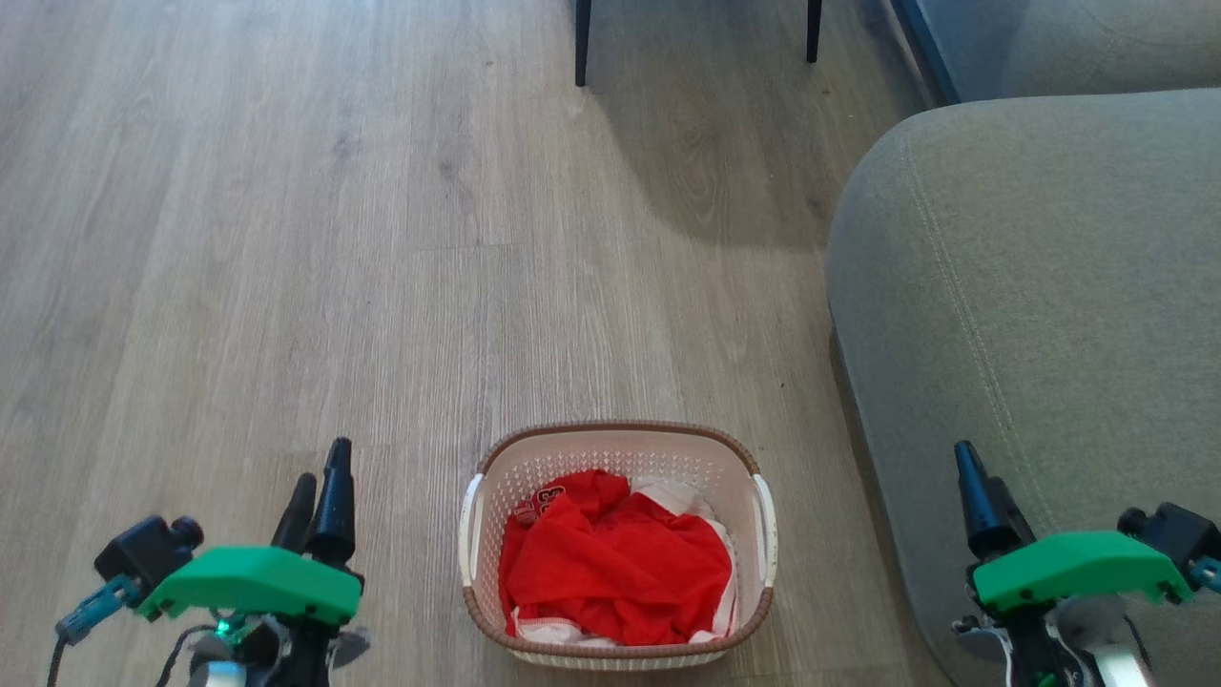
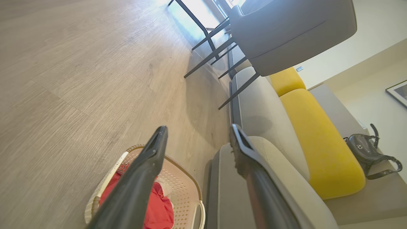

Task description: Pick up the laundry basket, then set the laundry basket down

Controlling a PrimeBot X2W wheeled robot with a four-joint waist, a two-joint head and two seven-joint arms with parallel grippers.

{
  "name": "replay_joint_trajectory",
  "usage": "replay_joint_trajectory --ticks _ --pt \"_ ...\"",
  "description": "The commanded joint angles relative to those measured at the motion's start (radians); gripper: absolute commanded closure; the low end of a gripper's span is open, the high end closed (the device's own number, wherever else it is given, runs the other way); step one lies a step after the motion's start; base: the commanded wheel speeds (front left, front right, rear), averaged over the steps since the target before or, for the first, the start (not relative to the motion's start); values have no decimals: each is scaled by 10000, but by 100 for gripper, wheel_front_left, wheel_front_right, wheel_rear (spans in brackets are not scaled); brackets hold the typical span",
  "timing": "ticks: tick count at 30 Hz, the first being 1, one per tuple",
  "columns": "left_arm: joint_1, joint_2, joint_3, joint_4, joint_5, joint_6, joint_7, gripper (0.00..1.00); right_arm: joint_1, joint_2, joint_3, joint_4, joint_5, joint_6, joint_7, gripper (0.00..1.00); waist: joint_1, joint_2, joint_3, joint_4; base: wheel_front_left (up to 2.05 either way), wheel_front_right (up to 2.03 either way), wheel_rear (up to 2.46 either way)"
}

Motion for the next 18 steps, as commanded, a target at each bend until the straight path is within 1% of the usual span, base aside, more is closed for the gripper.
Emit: replay_joint_trajectory --ticks 1,18 --pt "-248 183 31 -416 330 76 -119 0 -357 -98 158 -432 -325 -6 -125 0 0 0 -3 0 0 0 0" --pt "8 505 -585 -500 2446 686 -623 0 -282 -119 514 -645 -2473 -8 -622 0 0 0 -32 29 0 0 0"
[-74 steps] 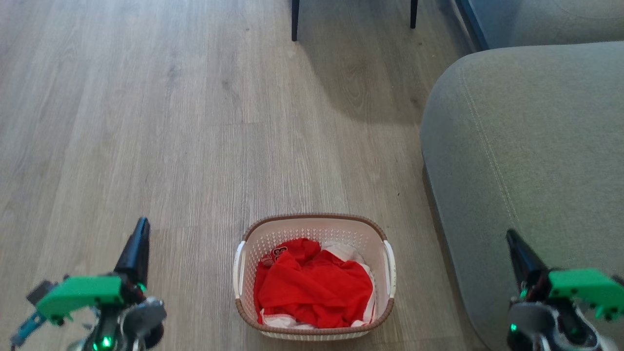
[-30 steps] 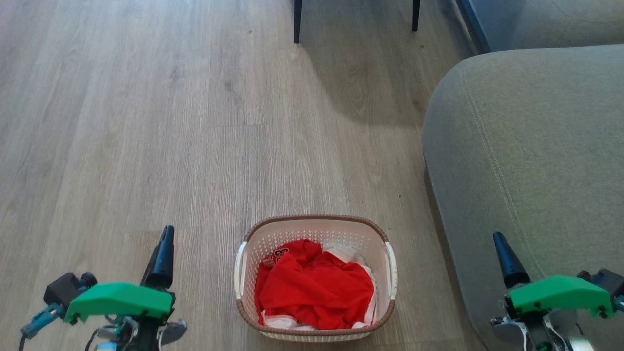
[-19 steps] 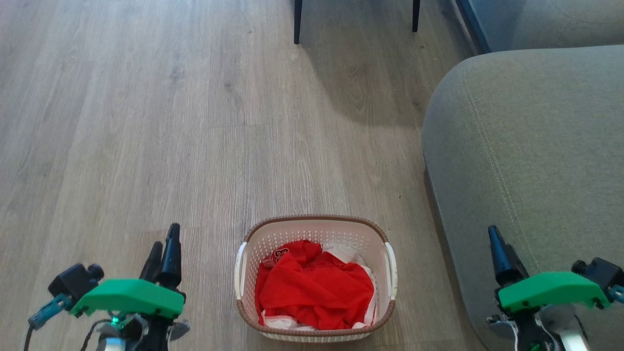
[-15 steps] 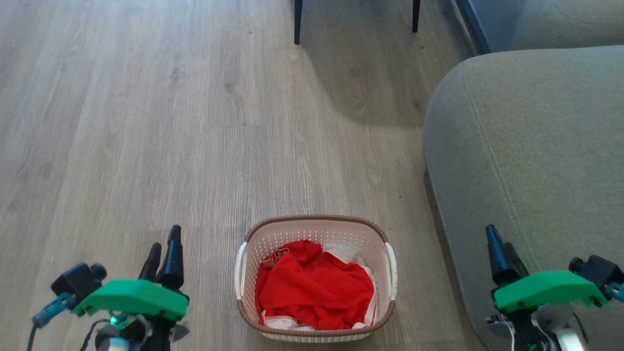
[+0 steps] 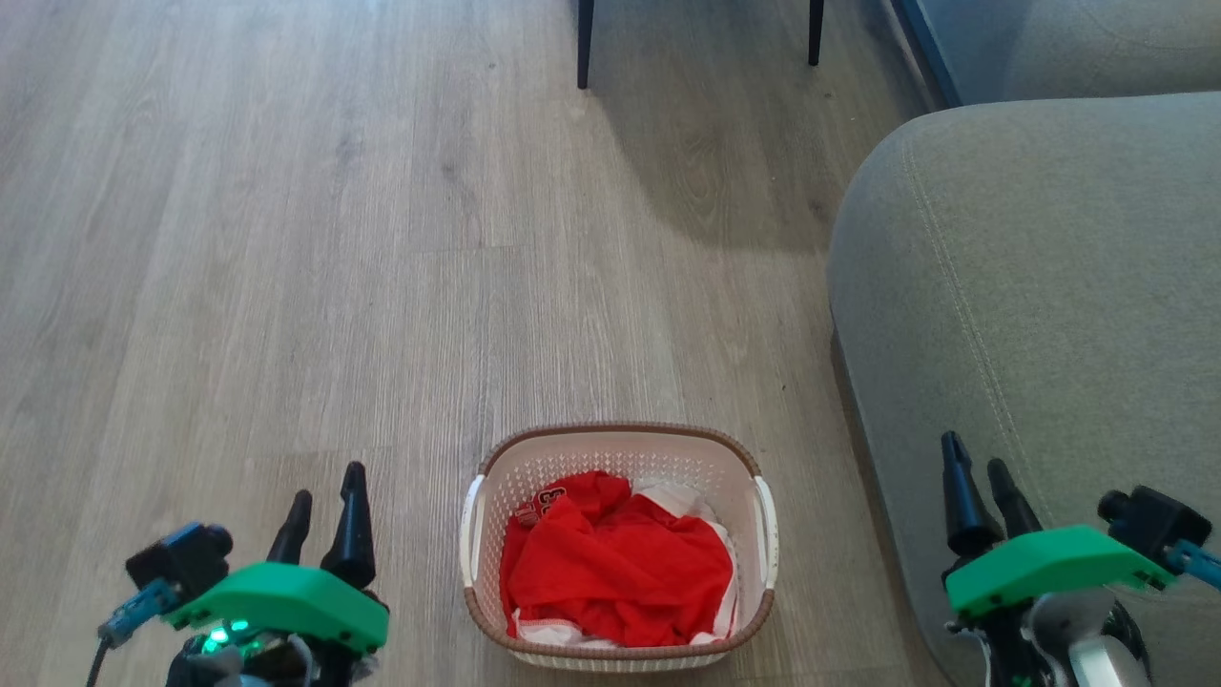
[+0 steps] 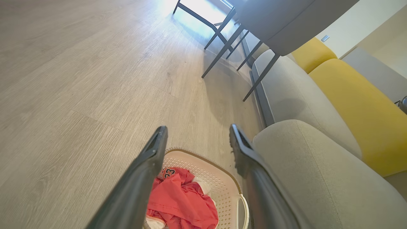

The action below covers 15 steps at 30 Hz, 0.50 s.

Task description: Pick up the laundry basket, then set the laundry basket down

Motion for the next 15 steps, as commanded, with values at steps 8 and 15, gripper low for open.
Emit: replay_joint_trajectory --ticks 8,15 --pt "-230 266 -141 -555 1183 272 -333 0 -299 -120 407 -506 -1228 -9 -332 0 0 0 8 0 0 0 0" --pt "-53 322 -321 -660 1990 482 -541 0 -254 -129 621 -608 -2036 -10 -537 0 0 0 -38 -1 0 0 0"
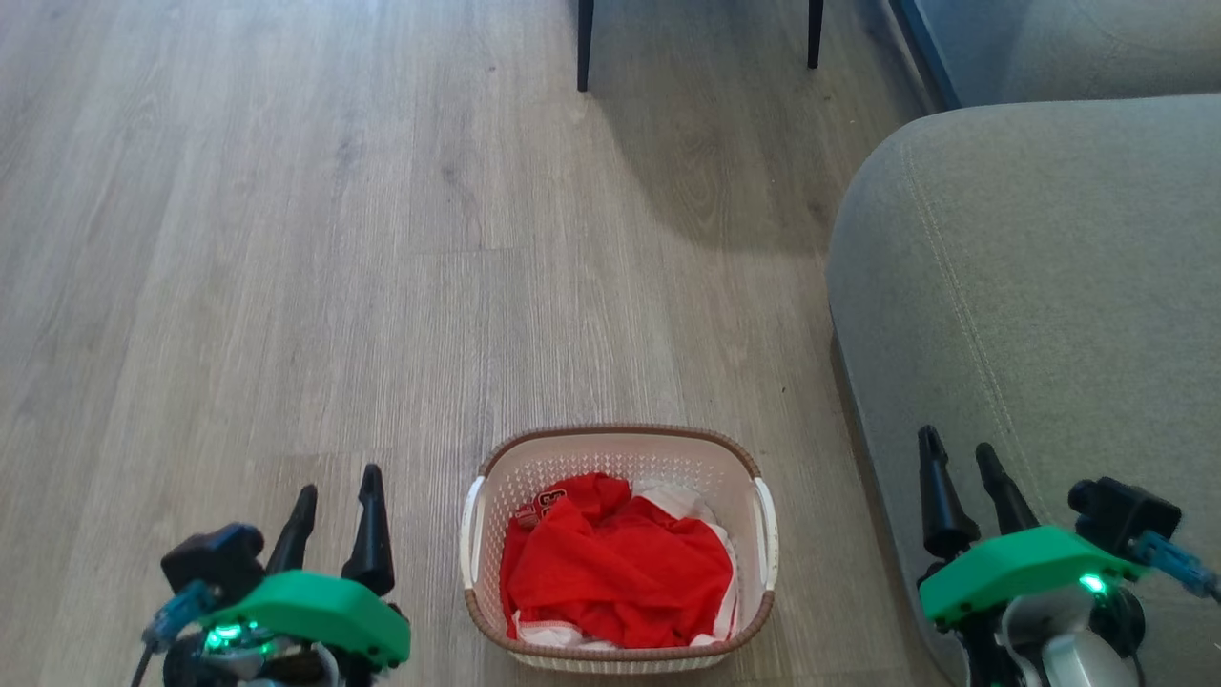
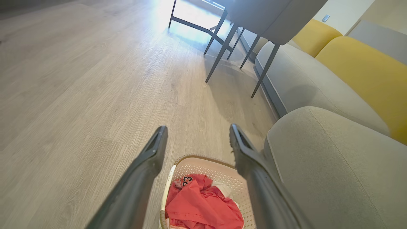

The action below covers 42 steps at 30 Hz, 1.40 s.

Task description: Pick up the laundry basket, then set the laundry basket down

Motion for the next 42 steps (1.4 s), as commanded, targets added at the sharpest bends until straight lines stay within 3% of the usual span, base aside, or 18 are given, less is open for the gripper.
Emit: replay_joint_trajectory --ticks 1,18,42 --pt "-168 209 169 -424 356 110 -168 0 -249 -109 197 -435 -357 -10 -194 0 0 0 -12 5 0 0 0" --pt "211 238 -86 -646 2188 332 -641 0 -109 -129 463 -592 -2247 -12 -662 0 0 0 -139 -5 0 0 0" --pt "604 -134 93 -927 4697 358 -1321 0 -54 -158 924 -887 -4978 -15 -1332 0 0 0 -183 11 0 0 0"
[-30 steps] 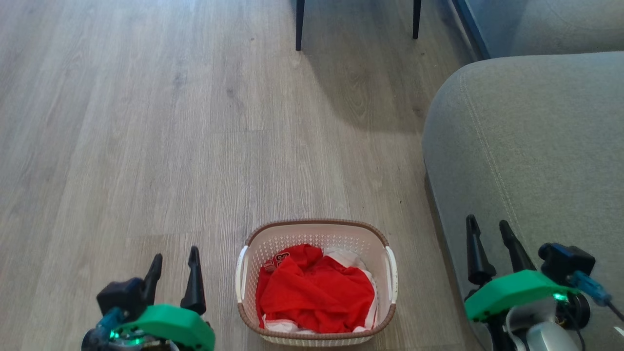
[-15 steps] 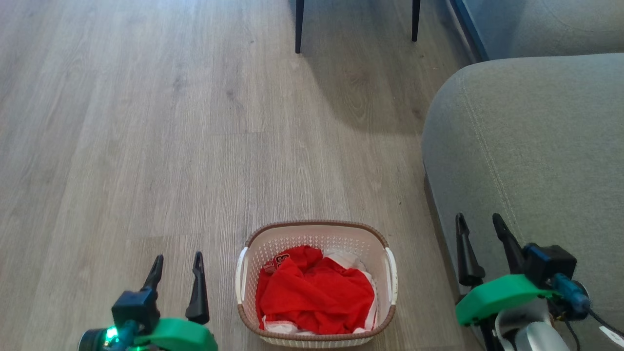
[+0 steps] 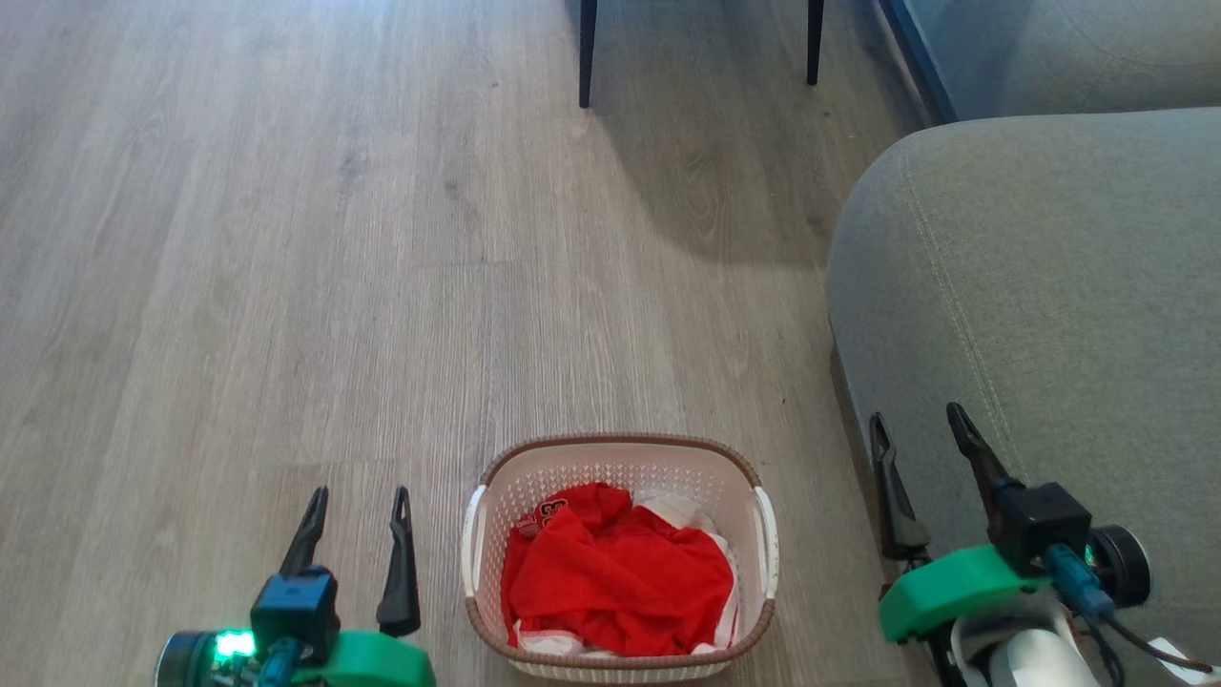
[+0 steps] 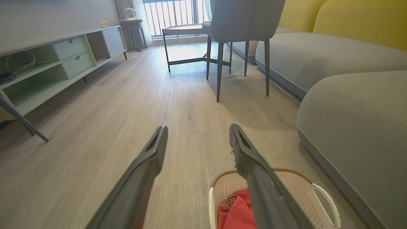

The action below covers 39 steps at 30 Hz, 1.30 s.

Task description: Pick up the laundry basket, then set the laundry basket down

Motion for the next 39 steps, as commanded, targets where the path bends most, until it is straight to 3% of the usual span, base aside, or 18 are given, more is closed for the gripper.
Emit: replay_joint_trajectory --ticks 1,28,39 --pt "-195 -78 396 -335 127 -2 -126 0 -101 -116 238 -373 -134 -15 -122 0 0 -1 3 -5 0 0 0" --pt "-321 -339 637 -159 250 -314 -126 0 -125 -116 114 -69 -121 -15 -122 0 0 -1 236 30 0 0 0" --pt "-1057 -386 455 537 -105 -481 -126 0 -821 -116 166 606 -129 -15 -122 0 0 -1 1311 72 0 0 0"
